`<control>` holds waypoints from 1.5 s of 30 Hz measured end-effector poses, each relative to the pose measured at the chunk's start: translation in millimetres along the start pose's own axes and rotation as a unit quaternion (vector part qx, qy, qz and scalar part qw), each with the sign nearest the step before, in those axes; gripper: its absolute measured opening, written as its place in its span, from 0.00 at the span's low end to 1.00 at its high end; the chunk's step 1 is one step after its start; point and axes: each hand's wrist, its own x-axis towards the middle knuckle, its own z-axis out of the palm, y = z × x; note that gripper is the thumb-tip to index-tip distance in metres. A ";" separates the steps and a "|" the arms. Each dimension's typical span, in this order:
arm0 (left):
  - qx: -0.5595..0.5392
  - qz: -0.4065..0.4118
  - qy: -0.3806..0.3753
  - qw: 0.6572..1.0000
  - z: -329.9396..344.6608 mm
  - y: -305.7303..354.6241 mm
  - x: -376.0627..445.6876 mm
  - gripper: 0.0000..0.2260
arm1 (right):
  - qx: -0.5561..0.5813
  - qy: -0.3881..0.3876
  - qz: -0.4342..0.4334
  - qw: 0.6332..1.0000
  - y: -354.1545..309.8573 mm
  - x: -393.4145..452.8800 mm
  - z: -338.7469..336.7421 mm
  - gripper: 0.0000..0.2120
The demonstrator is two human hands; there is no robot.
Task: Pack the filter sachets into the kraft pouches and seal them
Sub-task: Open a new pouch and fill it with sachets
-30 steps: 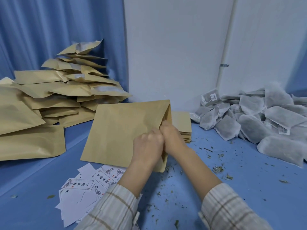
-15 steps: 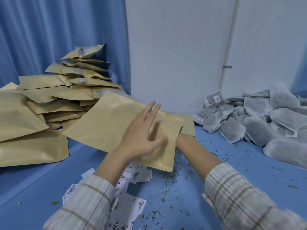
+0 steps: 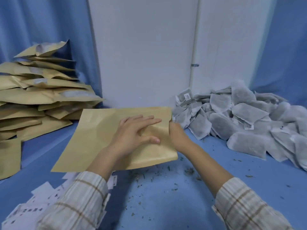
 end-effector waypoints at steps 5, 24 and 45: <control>-0.047 0.008 -0.033 0.998 54.9 33.1 31.7 0.29 | 0.017 0.065 -0.008 0.998 56.7 -22.9 -51.7 0.06; -0.013 -0.039 -0.051 0.998 184.3 72.1 84.4 0.31 | -0.120 0.325 0.333 0.877 228.1 -53.8 -135.6 0.38; -0.096 0.030 -0.044 0.994 180.1 84.9 89.2 0.29 | 0.134 0.001 0.101 0.986 174.1 -37.5 -121.1 0.04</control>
